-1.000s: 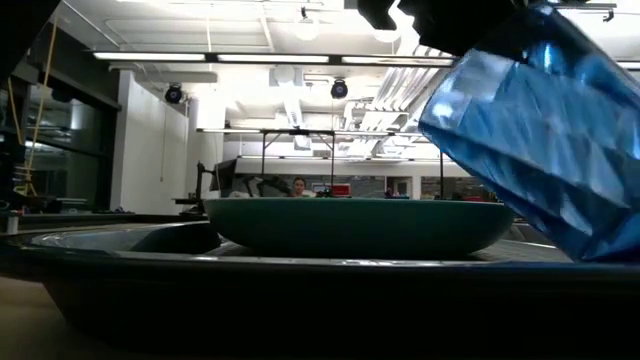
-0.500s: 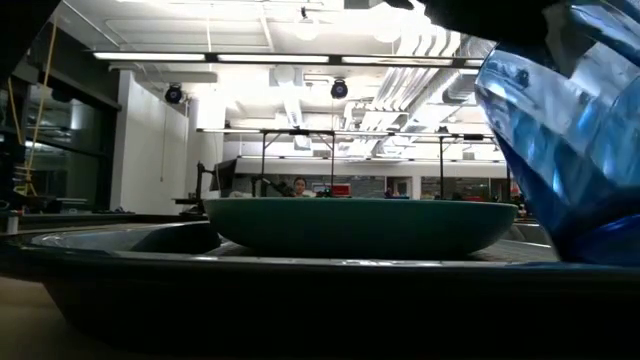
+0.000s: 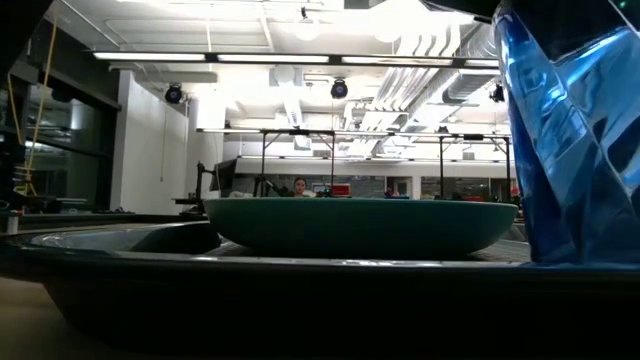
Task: Pick and place plate/cup/fork/spoon on tray
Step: Put the blue cup to the top right of the blue plate on the black tray, then return to Home Position
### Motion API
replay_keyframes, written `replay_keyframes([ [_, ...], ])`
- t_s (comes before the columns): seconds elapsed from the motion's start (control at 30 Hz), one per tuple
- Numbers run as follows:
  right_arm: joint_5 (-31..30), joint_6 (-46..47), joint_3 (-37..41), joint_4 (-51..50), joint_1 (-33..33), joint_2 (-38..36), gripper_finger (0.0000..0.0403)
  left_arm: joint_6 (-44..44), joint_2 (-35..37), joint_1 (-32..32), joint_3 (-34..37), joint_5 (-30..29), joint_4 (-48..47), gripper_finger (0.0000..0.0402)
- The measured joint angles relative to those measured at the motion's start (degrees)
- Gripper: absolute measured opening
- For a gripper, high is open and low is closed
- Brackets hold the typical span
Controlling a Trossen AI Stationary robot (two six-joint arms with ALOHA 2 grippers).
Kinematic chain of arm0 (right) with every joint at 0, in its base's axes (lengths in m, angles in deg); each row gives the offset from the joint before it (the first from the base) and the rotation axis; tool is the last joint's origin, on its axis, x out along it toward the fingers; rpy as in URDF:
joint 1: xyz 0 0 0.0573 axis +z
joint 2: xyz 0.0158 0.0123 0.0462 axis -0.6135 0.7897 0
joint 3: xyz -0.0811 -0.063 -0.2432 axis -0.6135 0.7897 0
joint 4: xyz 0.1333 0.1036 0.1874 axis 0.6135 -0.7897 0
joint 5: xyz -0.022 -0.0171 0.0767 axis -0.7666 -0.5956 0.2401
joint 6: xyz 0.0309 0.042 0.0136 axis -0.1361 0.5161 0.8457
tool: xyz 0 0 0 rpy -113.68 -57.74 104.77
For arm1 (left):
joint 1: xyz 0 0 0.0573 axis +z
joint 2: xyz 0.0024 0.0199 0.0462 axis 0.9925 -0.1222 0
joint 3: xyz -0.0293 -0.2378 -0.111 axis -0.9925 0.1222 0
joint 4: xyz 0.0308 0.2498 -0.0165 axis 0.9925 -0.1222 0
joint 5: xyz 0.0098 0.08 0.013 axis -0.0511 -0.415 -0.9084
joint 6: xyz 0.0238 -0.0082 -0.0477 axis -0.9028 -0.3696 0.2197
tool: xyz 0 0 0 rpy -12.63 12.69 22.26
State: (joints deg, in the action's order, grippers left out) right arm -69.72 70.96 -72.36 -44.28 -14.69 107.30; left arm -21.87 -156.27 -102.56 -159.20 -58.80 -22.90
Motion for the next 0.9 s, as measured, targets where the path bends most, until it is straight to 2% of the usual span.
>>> replay_keyframes([
  [0.13, 0.00, 0.00, 0.00, 0.00, 0.00, 0.00, 0.0204, -0.75, 0.00, -0.03, 0.00, -0.48, -0.02, 0.0209],
  [0.3, 0.00, 0.00, 0.00, -0.04, 0.00, 0.00, 0.0204, -1.03, 1.62, 0.50, 0.00, -4.88, -1.14, 0.0209],
  [0.43, 0.00, 0.00, -0.02, -0.35, 0.00, -0.02, 0.0204, 0.44, 3.68, 1.54, 0.02, -5.69, -5.12, 0.0209],
  [0.57, 0.00, 0.00, -0.07, -0.74, -0.02, -0.02, 0.0204, 4.43, 6.59, 2.84, -0.02, -5.76, -10.00, 0.0209],
  [0.9, 0.00, 0.17, -0.08, -1.86, 0.00, 0.00, 0.0204, 19.33, 16.97, 9.00, 1.32, -4.99, -31.09, 0.0209],
])
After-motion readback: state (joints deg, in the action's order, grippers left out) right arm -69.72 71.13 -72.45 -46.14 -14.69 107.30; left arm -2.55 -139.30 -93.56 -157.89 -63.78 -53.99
